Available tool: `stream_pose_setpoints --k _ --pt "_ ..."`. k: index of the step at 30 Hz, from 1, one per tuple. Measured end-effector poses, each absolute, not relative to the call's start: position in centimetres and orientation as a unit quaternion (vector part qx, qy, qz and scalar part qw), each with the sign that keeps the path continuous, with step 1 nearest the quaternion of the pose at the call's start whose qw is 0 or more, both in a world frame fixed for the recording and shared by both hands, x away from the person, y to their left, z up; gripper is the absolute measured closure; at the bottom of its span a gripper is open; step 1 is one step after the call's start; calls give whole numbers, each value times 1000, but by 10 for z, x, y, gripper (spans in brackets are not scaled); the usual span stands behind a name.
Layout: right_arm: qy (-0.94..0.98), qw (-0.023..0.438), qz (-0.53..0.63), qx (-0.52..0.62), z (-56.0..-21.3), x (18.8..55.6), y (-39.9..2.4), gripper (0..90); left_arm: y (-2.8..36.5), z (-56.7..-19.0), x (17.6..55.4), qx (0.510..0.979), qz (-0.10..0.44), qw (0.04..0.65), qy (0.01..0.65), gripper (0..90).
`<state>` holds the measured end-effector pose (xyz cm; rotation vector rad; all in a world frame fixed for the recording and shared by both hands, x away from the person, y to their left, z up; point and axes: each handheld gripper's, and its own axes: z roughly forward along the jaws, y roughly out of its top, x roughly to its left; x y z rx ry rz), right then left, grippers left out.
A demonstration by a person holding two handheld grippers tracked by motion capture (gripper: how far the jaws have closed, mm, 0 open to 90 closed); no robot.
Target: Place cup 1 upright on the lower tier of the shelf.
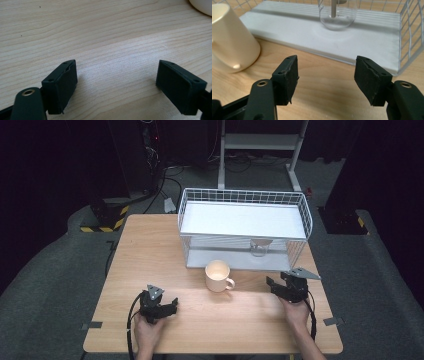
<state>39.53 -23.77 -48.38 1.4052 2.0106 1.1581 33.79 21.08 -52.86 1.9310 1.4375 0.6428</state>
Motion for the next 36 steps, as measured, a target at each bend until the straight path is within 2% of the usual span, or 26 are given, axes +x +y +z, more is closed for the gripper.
stream_pose_setpoints --k 12,21,36 --pt "753 202 399 482 -506 367 -249 359 211 -529 338 735 245 319 547 177" --pt "786 213 349 464 -522 364 -253 348 211 -529 338 735 244 319 547 176" --pt "789 209 335 471 -523 368 -256 305 209 -529 337 731 244 316 553 154"
